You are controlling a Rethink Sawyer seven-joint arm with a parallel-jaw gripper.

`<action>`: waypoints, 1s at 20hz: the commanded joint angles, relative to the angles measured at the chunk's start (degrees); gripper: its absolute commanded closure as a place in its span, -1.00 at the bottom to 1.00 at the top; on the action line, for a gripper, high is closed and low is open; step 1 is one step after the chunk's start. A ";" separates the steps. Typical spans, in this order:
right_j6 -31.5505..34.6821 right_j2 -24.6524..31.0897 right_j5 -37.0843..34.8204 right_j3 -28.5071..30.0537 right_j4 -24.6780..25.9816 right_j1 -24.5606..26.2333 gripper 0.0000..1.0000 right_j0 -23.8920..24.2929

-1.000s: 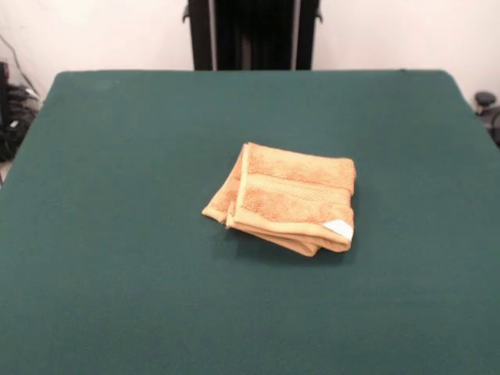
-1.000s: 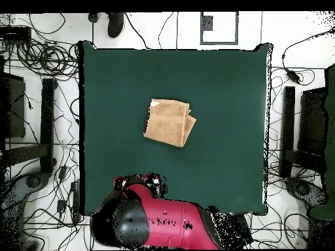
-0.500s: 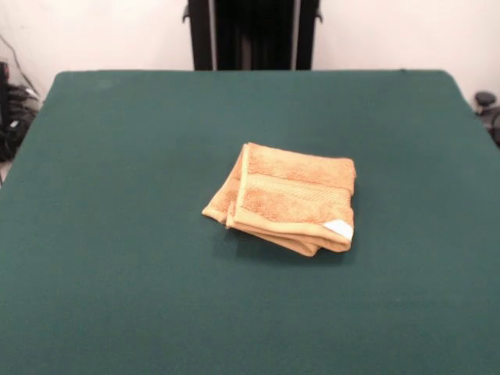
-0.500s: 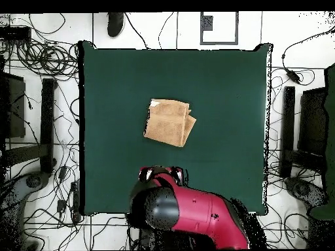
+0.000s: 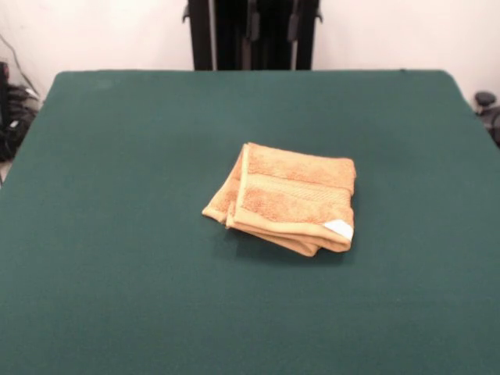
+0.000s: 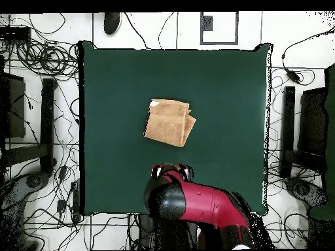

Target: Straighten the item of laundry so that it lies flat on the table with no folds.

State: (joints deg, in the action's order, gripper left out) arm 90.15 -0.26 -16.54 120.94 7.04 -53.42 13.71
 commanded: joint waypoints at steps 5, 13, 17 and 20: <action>4.68 5.07 3.12 -0.89 3.31 9.05 -1.00 2.83; 6.07 4.44 5.87 -5.34 4.24 13.70 -1.00 1.72; 4.86 5.20 4.03 -6.95 4.02 13.97 -1.00 2.50; 4.81 5.36 3.61 -8.09 3.71 14.45 -1.00 2.51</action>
State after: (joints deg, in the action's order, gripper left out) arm 90.15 -0.21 -14.03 118.99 9.68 -40.87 16.65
